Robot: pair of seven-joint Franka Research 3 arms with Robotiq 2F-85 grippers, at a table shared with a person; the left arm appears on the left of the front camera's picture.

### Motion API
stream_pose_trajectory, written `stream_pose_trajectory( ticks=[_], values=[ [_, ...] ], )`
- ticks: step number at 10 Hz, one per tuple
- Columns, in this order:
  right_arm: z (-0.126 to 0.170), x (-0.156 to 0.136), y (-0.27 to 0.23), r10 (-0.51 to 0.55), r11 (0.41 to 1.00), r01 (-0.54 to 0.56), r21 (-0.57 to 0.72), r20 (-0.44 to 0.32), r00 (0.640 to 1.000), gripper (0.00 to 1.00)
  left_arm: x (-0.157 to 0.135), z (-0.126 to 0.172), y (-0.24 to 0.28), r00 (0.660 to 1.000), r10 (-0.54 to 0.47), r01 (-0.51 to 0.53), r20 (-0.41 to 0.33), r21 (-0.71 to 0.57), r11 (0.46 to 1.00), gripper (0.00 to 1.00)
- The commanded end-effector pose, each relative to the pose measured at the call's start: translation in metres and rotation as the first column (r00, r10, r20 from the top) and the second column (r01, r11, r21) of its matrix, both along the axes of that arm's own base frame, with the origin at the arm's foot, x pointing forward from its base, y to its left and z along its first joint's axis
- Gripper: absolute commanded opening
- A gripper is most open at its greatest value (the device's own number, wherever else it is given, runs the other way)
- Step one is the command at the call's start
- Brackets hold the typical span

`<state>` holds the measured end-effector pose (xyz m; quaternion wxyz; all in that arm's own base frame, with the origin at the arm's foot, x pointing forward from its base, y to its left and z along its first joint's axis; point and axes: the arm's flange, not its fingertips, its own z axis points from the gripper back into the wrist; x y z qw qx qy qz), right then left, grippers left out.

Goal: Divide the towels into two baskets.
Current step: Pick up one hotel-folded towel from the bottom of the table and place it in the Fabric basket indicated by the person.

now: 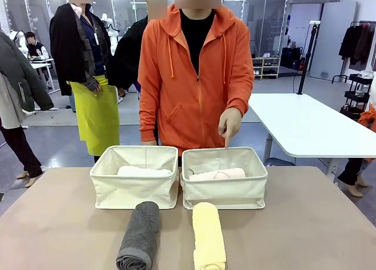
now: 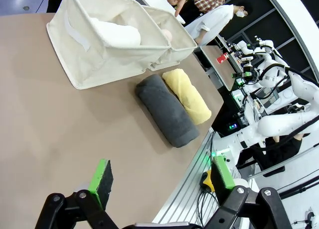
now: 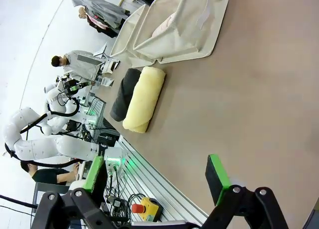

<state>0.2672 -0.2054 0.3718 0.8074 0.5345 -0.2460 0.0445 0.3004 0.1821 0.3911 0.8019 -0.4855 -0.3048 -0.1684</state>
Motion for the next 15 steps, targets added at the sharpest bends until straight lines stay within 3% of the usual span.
stream_pose_trajectory(
  ticks=[1,3,5,9,11,15],
  values=[
    [0.004,-0.003,-0.001,0.004,1.000,-0.004,0.001,0.019,1.000,1.00,-0.004,0.002,0.002,1.000,-0.010,0.010,0.002,-0.009,1.000,1.00],
    [-0.002,0.008,0.021,0.004,1.000,-0.005,-0.022,-0.043,0.999,1.00,-0.004,0.002,0.002,1.000,-0.010,0.010,0.002,-0.009,1.000,1.00],
    [-0.004,0.022,0.072,-0.069,0.995,0.056,-0.085,-0.160,0.985,1.00,-0.004,0.002,0.002,1.000,-0.010,0.010,0.002,-0.009,1.000,1.00],
    [-0.007,0.056,0.193,-0.162,0.979,0.105,-0.176,-0.354,0.921,1.00,-0.004,0.002,0.002,1.000,-0.010,0.010,0.002,-0.009,1.000,1.00],
    [-0.016,0.067,0.251,-0.205,0.961,0.121,-0.251,-0.343,0.917,1.00,-0.004,0.002,0.002,1.000,-0.010,0.010,0.002,-0.009,1.000,1.00],
    [-0.040,0.048,0.359,-0.044,0.928,-0.085,-0.362,-0.334,0.942,1.00,-0.004,0.002,0.002,1.000,-0.010,0.010,0.002,-0.009,1.000,1.00]
  ],
)
